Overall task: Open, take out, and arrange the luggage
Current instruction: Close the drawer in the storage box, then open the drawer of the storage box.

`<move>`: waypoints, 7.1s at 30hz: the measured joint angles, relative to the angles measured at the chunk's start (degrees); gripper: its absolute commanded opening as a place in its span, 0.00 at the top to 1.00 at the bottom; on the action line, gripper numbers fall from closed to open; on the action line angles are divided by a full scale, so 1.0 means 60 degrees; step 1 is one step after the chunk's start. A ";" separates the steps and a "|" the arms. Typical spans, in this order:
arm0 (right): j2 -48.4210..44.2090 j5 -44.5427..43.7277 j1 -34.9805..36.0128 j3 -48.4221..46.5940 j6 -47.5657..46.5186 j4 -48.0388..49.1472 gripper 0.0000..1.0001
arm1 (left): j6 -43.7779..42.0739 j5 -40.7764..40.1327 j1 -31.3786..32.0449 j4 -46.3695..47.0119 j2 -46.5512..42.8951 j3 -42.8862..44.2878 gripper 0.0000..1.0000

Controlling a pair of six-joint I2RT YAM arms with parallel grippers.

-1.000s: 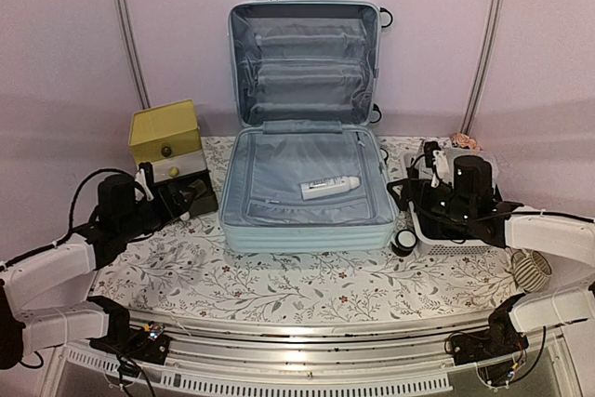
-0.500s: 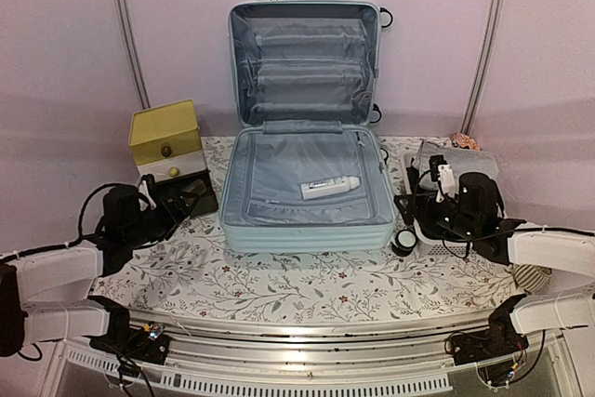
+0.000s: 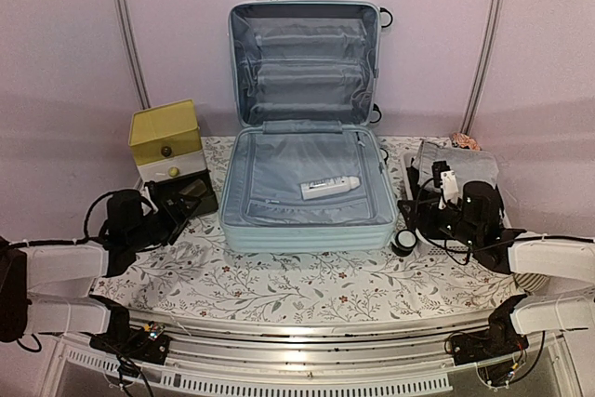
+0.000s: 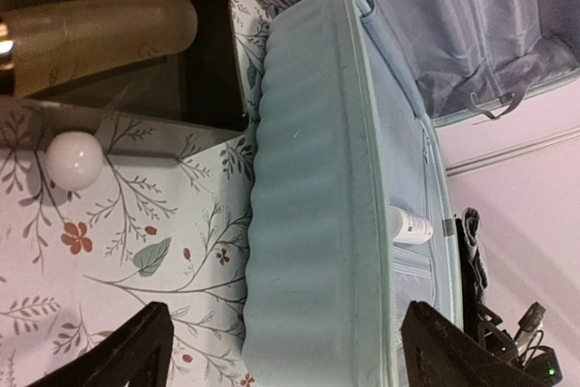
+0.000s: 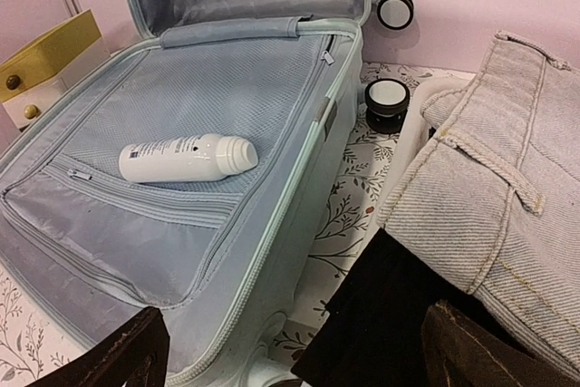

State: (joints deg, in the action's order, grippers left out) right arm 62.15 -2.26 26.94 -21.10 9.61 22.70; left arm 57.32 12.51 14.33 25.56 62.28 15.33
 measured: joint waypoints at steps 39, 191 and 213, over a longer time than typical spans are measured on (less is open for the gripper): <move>-0.0455 0.0058 -0.0004 0.0681 0.0561 0.0517 0.01 | 0.1880 0.0142 -0.1439 0.1486 0.1938 -0.0546 0.92; -0.0193 0.0004 -0.0004 0.0834 0.0612 0.1104 0.01 | 0.3963 0.2259 -0.3807 0.7978 0.8189 0.2772 0.42; -0.0149 0.0004 -0.0004 0.0834 0.0616 0.1155 0.01 | 0.4521 0.2073 -0.3748 0.9143 0.9082 0.3198 0.78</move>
State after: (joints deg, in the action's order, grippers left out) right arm 61.25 -2.24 26.92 -16.10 13.30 29.63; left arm 84.44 24.95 -8.16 80.42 116.77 34.52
